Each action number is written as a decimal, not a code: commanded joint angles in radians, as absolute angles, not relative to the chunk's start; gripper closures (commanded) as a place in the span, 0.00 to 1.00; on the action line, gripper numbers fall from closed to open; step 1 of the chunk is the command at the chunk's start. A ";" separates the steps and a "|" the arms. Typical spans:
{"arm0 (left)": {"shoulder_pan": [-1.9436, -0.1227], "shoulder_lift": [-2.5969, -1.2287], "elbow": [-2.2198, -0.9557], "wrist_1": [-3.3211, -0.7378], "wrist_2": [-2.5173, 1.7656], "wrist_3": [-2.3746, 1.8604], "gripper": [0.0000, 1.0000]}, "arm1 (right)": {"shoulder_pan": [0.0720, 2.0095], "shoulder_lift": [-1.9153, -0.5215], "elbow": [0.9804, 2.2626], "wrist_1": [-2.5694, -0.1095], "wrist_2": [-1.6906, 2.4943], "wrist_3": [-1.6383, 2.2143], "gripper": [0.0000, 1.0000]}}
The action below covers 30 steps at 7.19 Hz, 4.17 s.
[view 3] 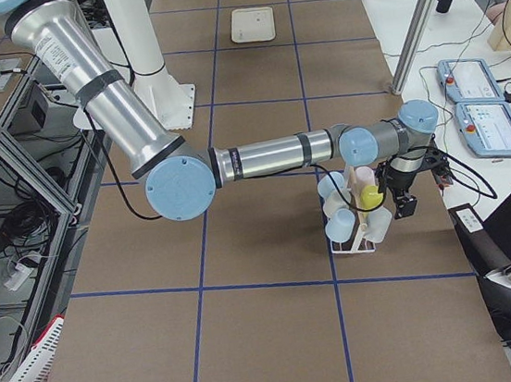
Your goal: Transfer IKEA cup to right arm and place on rack
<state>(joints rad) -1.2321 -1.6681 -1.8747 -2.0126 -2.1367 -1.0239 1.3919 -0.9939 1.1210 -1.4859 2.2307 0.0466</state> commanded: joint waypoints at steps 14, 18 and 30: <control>-1.493 -1.519 -1.819 -1.535 -2.375 -0.210 0.00 | 1.536 -1.508 1.833 -1.814 2.339 0.034 0.00; -1.496 -1.494 -1.881 -1.529 -2.375 -0.215 0.00 | 1.534 -1.506 1.821 -1.801 2.322 0.049 0.00; -1.519 -1.489 -1.898 -1.526 -2.372 -0.215 0.00 | 1.522 -1.528 1.796 -1.764 2.355 0.051 0.00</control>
